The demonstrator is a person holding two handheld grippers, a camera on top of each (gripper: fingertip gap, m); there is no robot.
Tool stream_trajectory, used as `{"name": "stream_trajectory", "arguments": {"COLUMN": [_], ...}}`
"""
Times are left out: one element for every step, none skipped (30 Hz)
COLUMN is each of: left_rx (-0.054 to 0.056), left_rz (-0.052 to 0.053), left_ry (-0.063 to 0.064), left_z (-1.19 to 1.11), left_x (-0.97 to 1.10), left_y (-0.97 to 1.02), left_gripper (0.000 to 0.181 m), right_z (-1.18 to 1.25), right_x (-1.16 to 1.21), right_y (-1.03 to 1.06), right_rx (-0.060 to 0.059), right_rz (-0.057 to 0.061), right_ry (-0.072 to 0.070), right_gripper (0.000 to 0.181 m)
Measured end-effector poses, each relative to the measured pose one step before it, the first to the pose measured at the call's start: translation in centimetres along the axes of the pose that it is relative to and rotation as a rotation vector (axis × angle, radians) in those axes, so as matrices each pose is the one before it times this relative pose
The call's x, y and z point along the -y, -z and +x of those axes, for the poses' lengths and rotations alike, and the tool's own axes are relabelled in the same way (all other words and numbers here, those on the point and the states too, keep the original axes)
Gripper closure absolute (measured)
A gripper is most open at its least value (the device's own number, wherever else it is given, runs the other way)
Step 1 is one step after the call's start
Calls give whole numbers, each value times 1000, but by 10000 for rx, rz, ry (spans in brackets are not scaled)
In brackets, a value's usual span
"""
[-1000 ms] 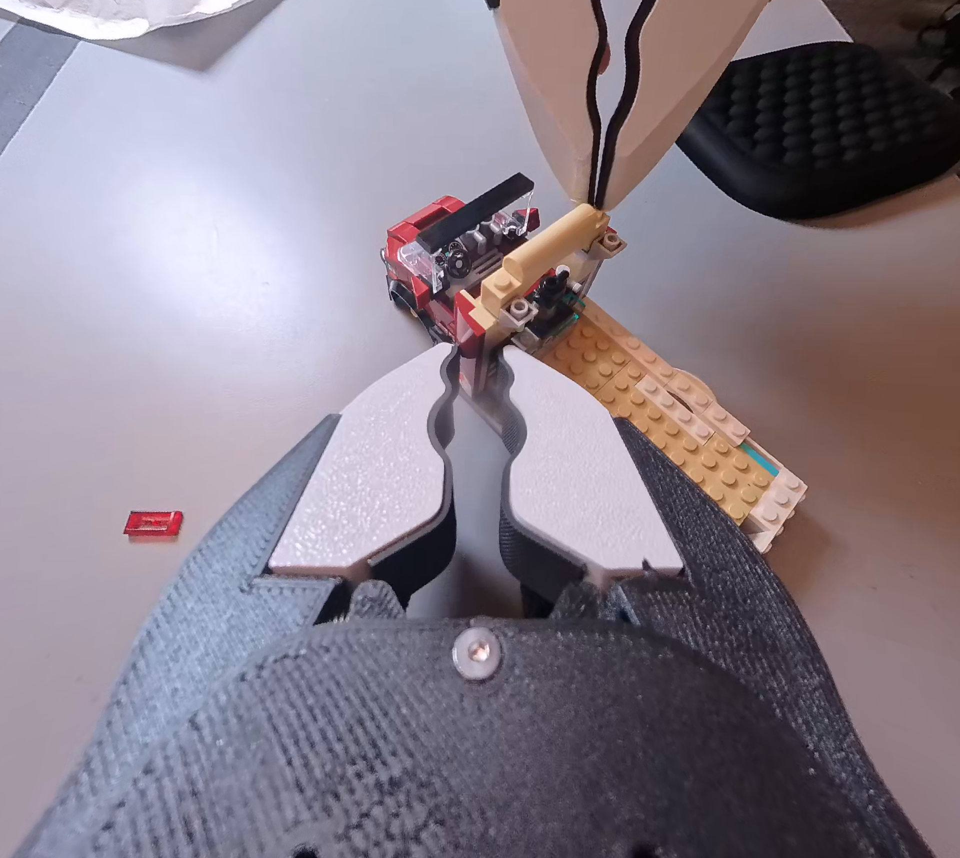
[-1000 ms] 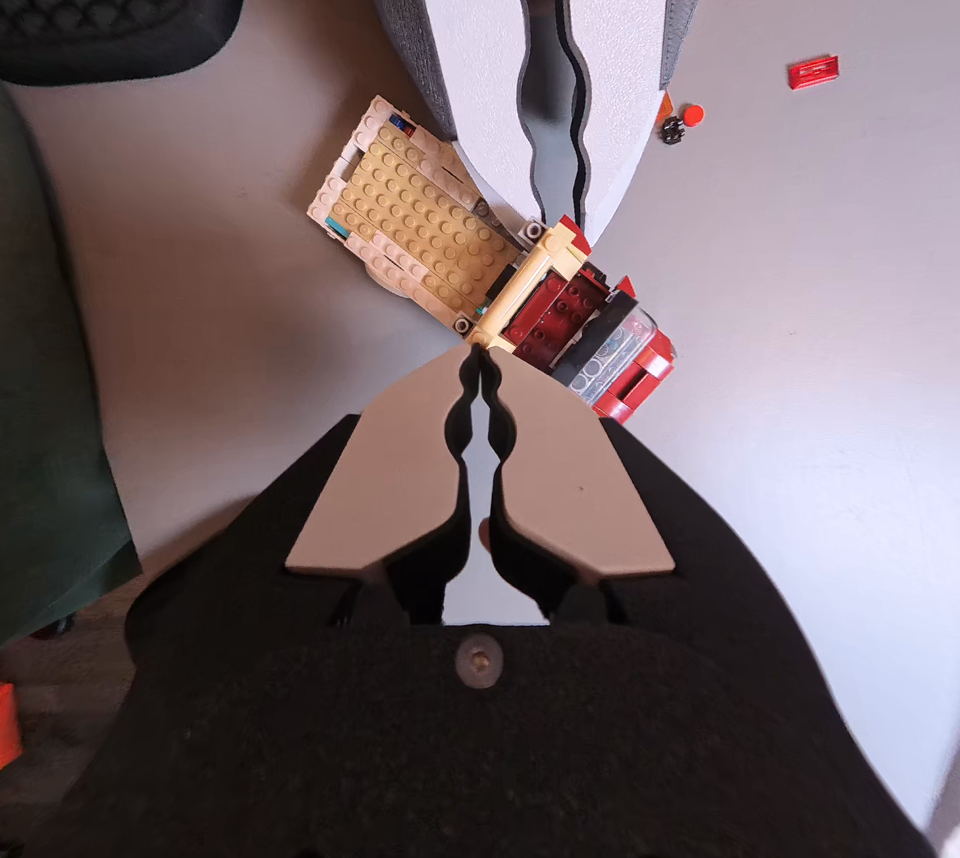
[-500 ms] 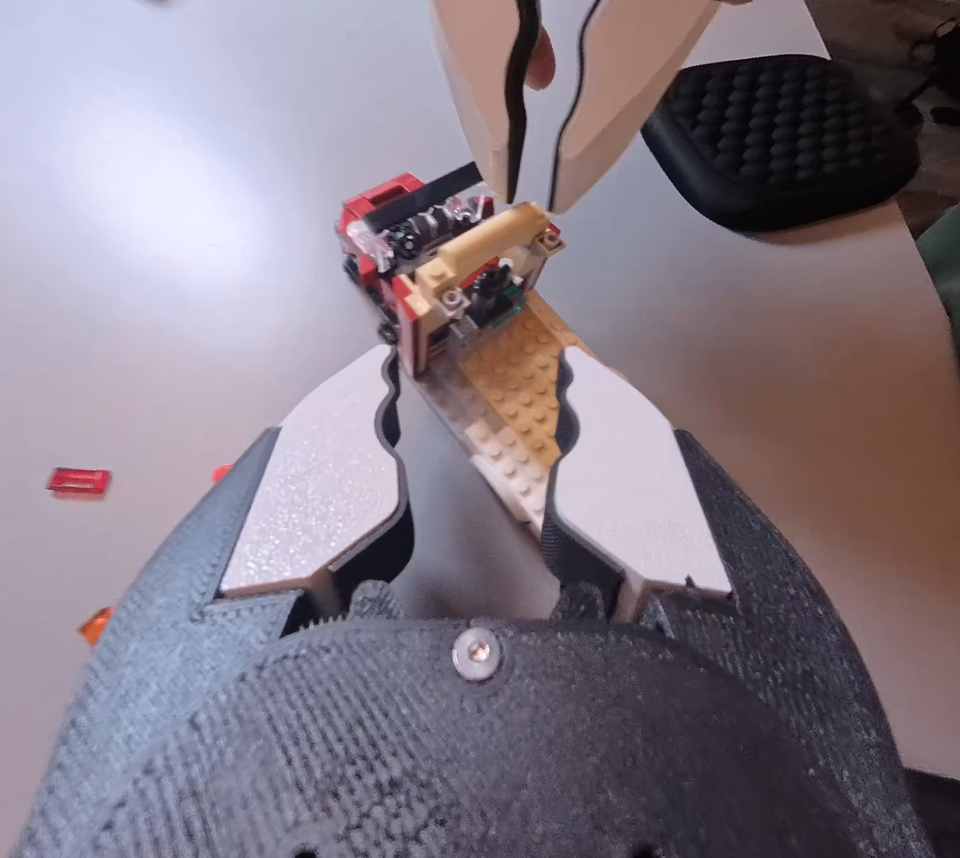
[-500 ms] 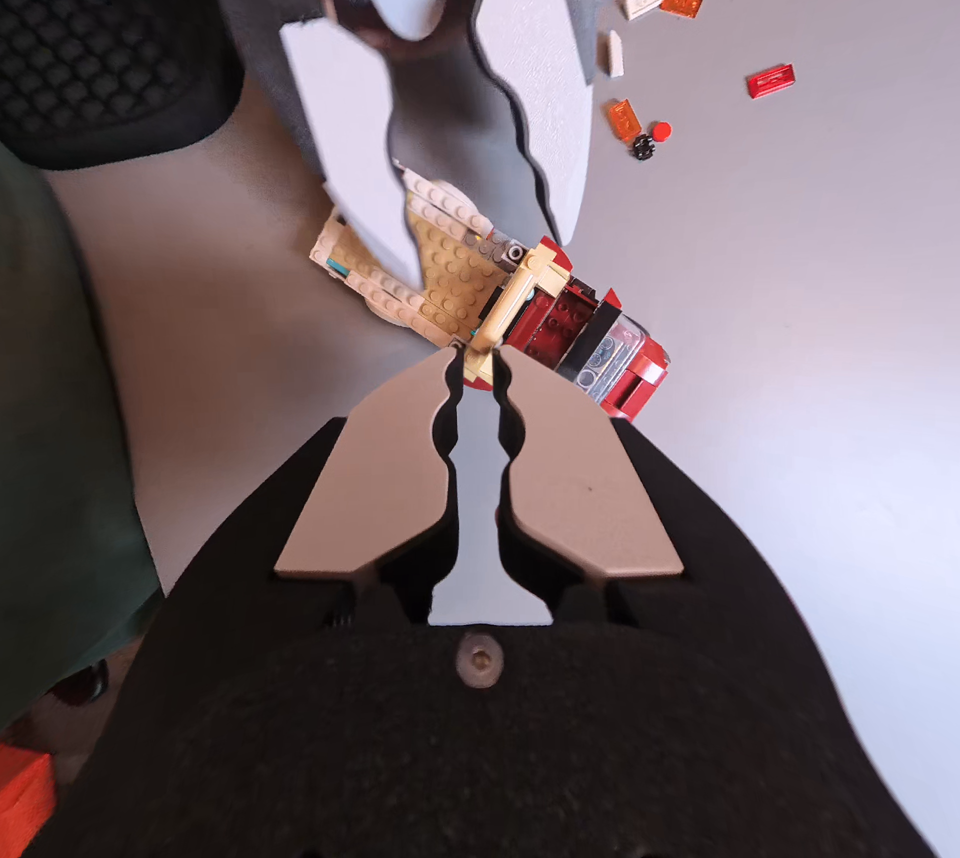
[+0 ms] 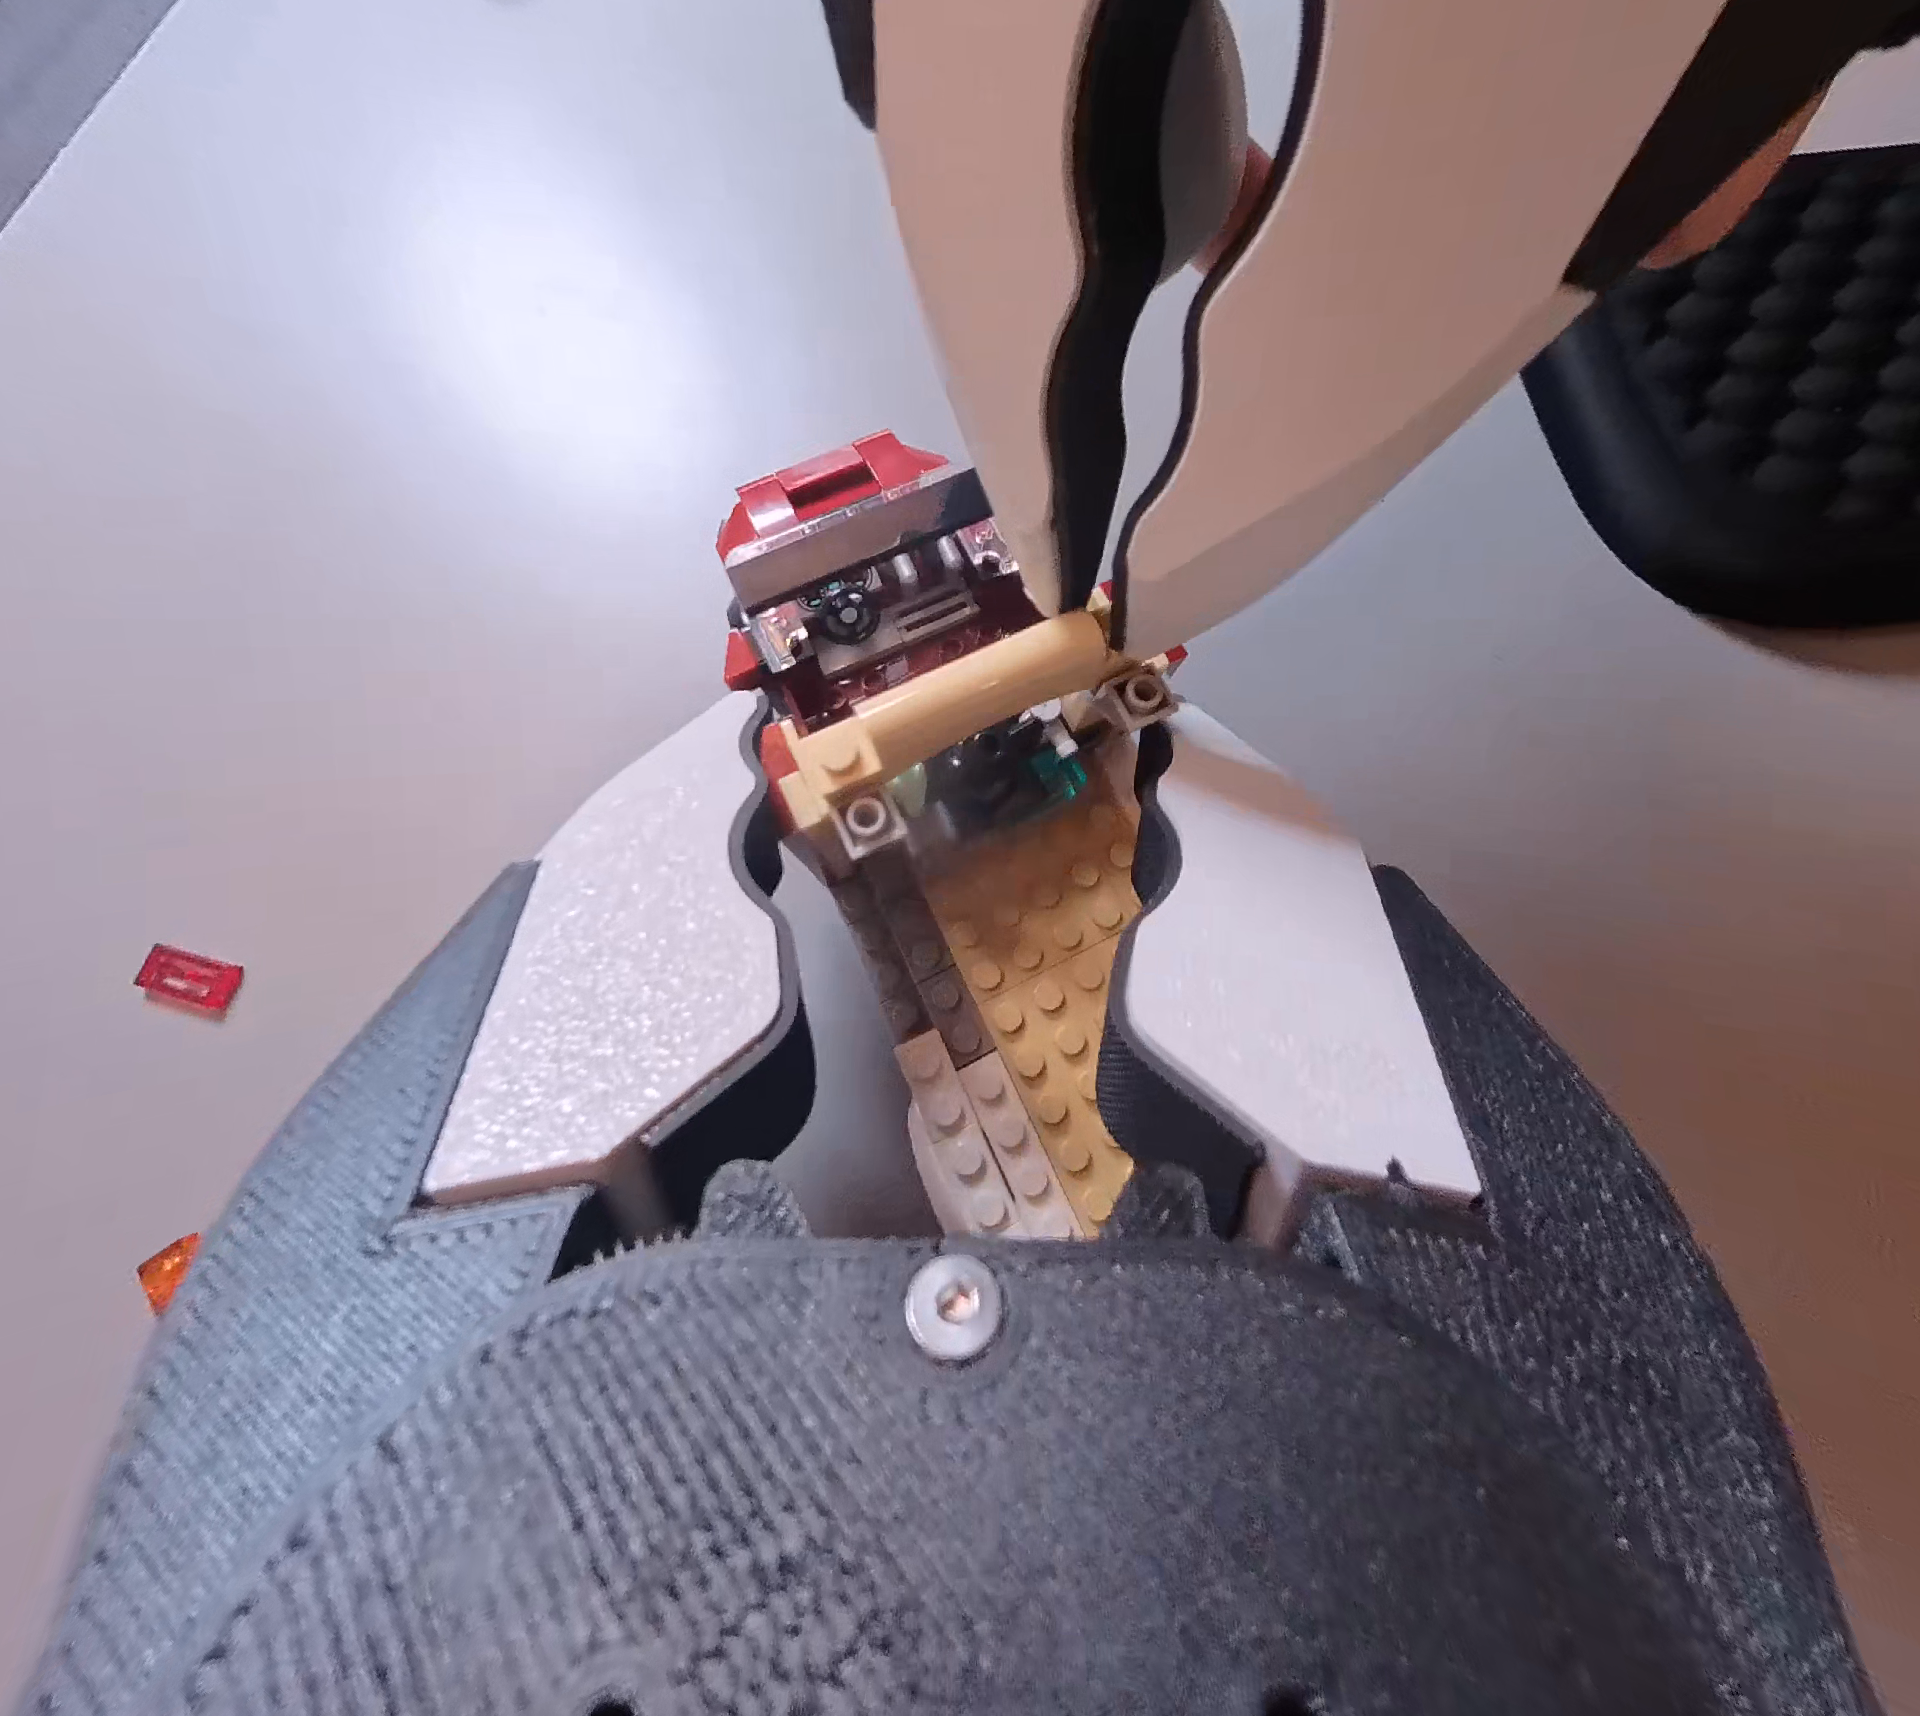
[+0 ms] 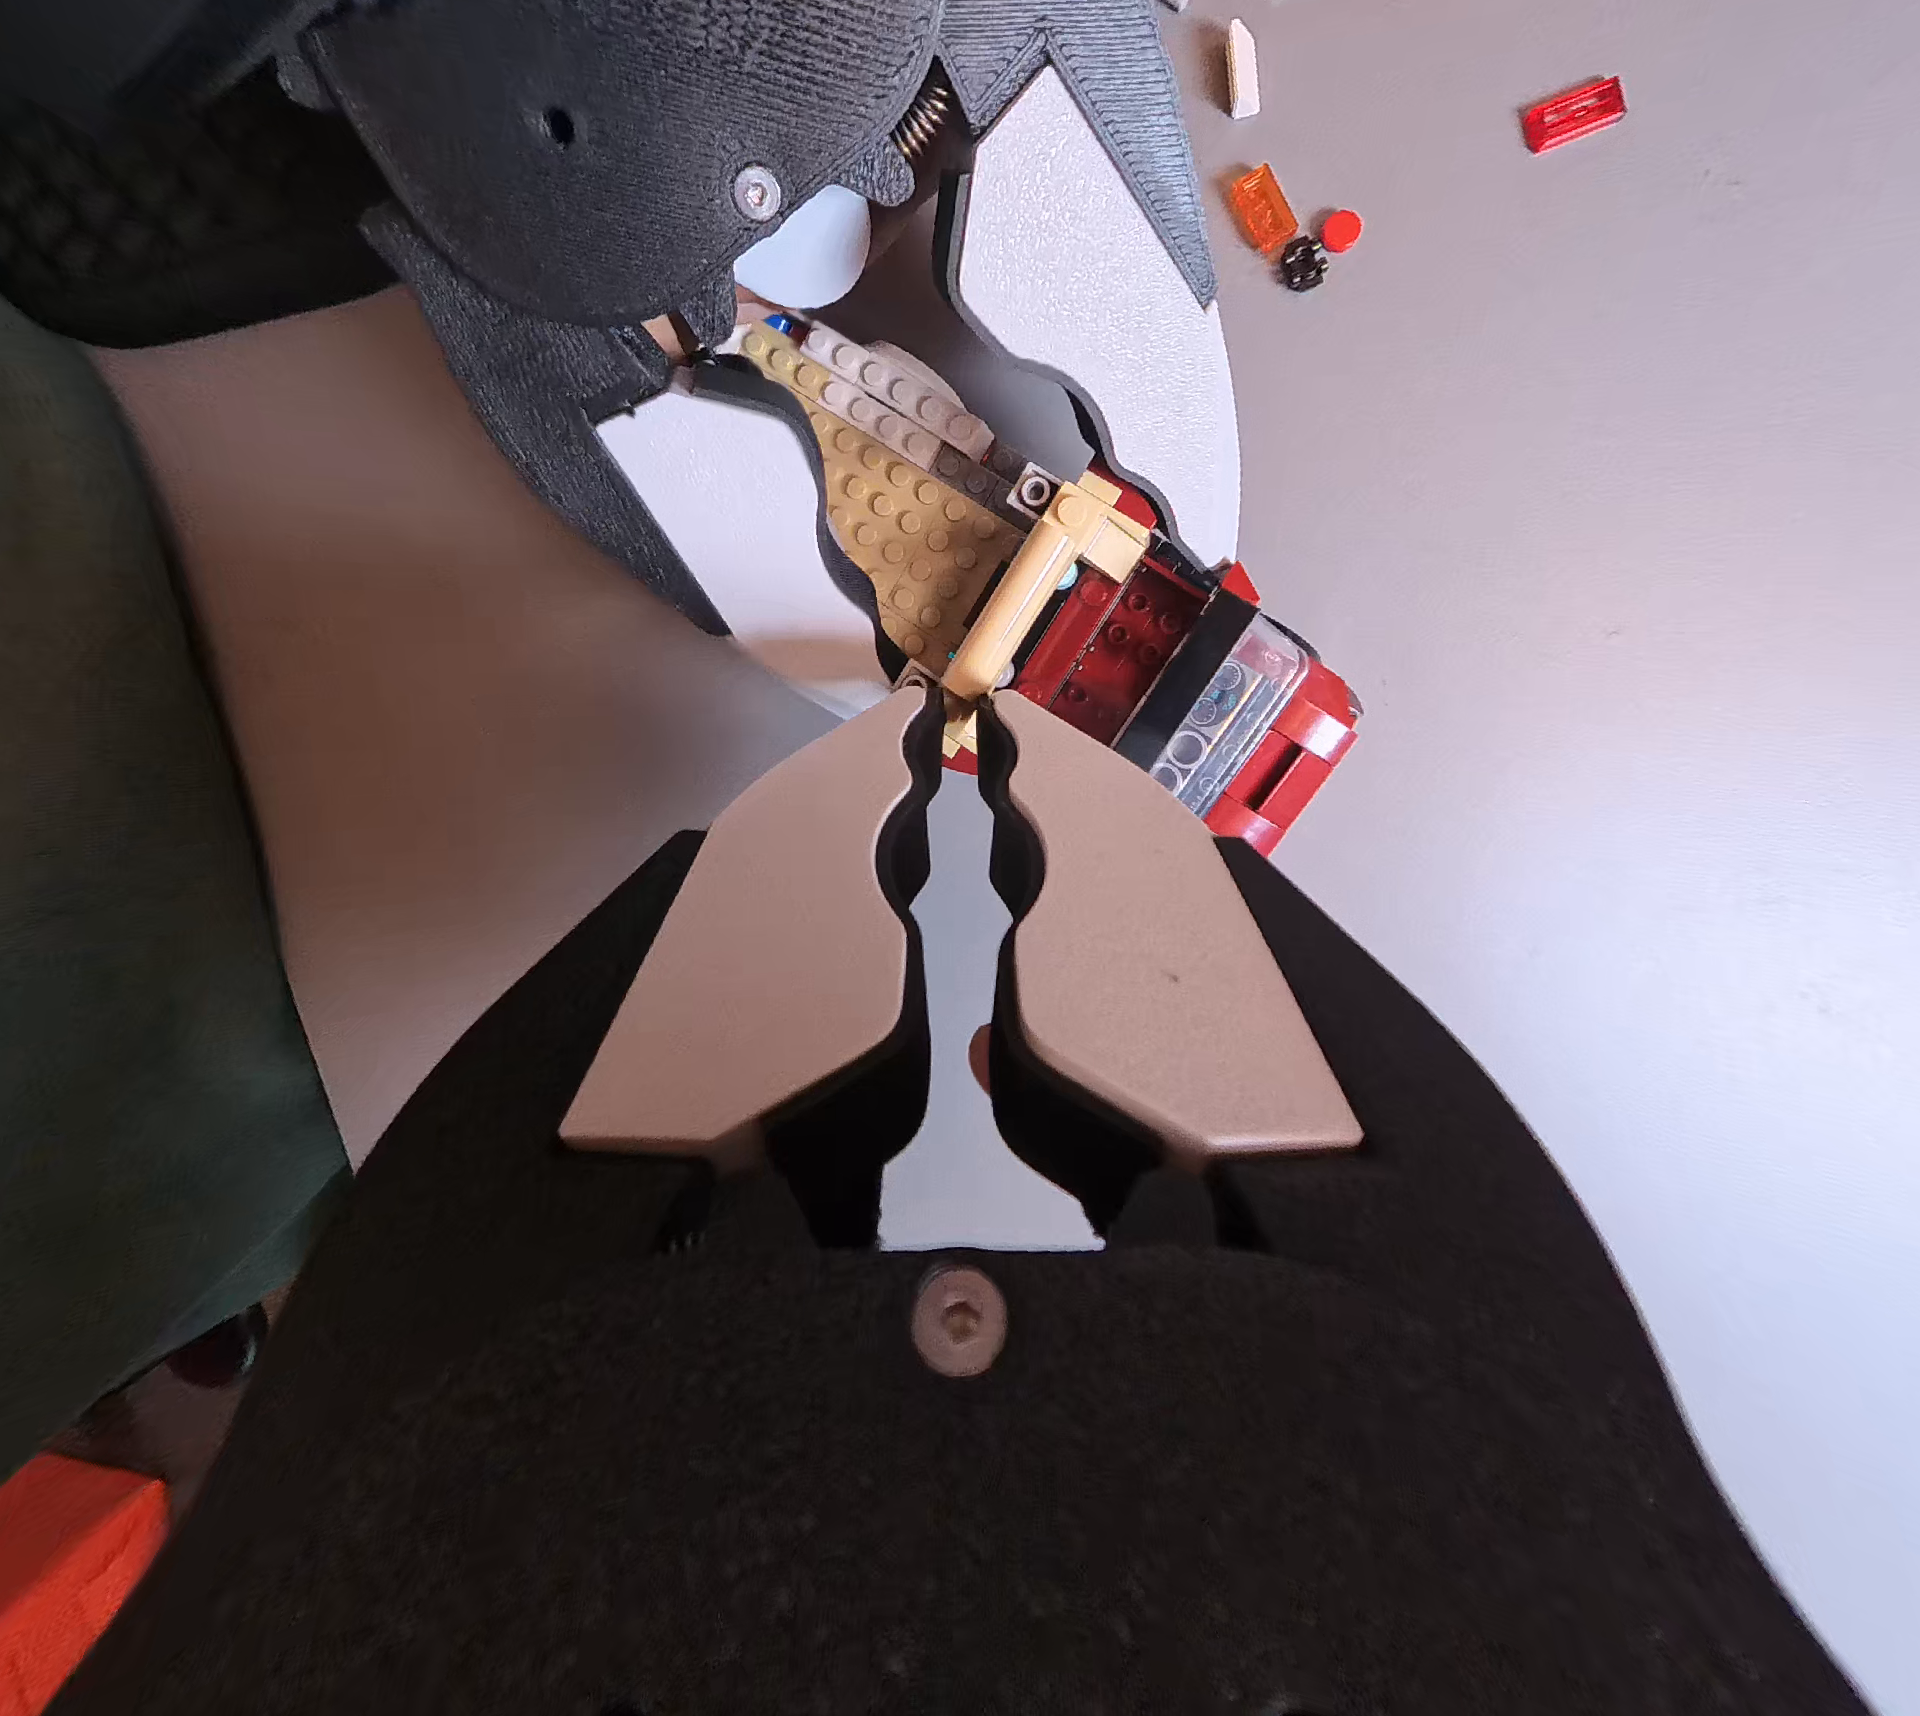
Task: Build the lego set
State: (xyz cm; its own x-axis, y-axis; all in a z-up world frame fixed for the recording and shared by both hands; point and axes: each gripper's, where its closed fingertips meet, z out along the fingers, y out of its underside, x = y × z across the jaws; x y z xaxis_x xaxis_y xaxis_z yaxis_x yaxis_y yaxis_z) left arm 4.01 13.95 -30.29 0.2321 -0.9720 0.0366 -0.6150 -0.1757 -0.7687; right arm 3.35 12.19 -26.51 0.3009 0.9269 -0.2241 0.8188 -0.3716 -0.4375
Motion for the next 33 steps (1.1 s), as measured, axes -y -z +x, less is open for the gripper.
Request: {"name": "stream_trajectory", "arguments": {"left_rx": [-17, 9, -14, -26, -14, -7, -7, -10, -17, -18, -28, -33, -23, -23, 43, 66, 4, 14, 10, -6, -22, -27, -16, -13, -19, -32, -31, -30, -37, 22, 8, -61, -65], "left_rz": [-9, -27, -12, 4, -1, -22, -27, -9, -4, -11, -13, -4, -9, -28, -69, -32, 11, -1, -14, -4, 14, 17, 20, 25, 35, 43, 59, 63, 44, 27, 35, 42, 47], "left_ry": [1, -24, 0, 3, -9, -10, -3, -2, -6, -5, -14, 3, -13, -49, -51, -118, 41, 4, -2, -6, 8, 30, -4, -37, 6, 42, 25, 17, 26, 13, 11, 41, 19], "left_z": [15, 3, -6, 4, 2, 9, 7, 4, 1, -7, 0, 4, -10, -16, -113, -98, -11, 6, 12, -4, 10, 1, 4, 4, 1, 8, -11, -3, 8, -82, -59, 23, 23], "left_x": [-4, 1, 9, 4, 0, 5, -1, 4, 12, 5, 3, 4, -6, -42, -101, -73, 8, 9, 5, 10, 1, 11, 7, 18, 23, 12, 30, 21, -7, -33, -19, -22, -10], "left_y": [-3, -9, -5, 0, -1, 6, -6, 4, -1, 3, 4, 11, 17, 12, 34, 57, 17, 3, -3, 1, -4, 3, -7, 14, 3, 9, 33, 62, 98, 146, 169, 135, 61], "left_gripper": [115, 115, 115, 115, 115, 115, 115, 116, 116, 116, 116, 117, 117, 118, 121, 124, 124, 124, 124, 124, 124, 125, 125, 125, 125, 125, 125, 125, 125, 126, 125, 127, 127], "right_z": [-35, -25, -19, -25, -53, -26, -8, -3, 1, 3, -1, -4, 1, 7, 0, 16, 2, -9, 5, -22, -5, -20, -15, 27, 46, 48, 36, 28, -15, -43, -25, 74, 131], "right_x": [-16, -25, -21, -20, -12, -10, -20, -20, -28, -7, -14, -23, -21, -9, -3, -27, 6, 1, 7, -8, 10, 16, 22, 42, 46, 74, 78, 39, 11, -22, 12, 80, -1], "right_y": [-14, 0, -8, -12, -30, -18, -4, 2, 2, -6, 4, -3, -5, 0, 39, 6, -1, 4, 10, 30, -8, 23, 30, 7, 26, 23, 8, 32, 21, 34, 85, 105, 76], "right_rx": [25, 11, 13, 9, 6, -7, -7, 7, 26, 40, 57, 72, 71, 66, 35, 7, 6, 13, 29, 50, 49, 48, 18, -54, -122, -120, -56, 3, 18, -24, -73, -106, -129], "right_rz": [22, 21, 22, 13, 0, -17, -28, -28, -17, 9, 38, 47, 52, 51, 31, 23, 23, 10, 6, 18, 24, 31, 40, 53, 43, 69, 120, 137, 122, 113, 139, 162, 54], "right_ry": [-15, -13, -32, -25, 3, 17, -1, 1, -1, 6, -8, -42, -24, -17, 0, 20, 1, -9, 2, 0, -6, -24, -12, 67, 88, 105, 65, -52, -63, -26, 2, -5, 1], "right_gripper": [175, 175, 175, 175, 175, 175, 175, 175, 175, 176, 176, 176, 176, 176, 176, 176, 176, 176, 176, 176, 176, 176, 176, 176, 176, 176, 176, 176, 174, 166, 165, 165, 170]}}
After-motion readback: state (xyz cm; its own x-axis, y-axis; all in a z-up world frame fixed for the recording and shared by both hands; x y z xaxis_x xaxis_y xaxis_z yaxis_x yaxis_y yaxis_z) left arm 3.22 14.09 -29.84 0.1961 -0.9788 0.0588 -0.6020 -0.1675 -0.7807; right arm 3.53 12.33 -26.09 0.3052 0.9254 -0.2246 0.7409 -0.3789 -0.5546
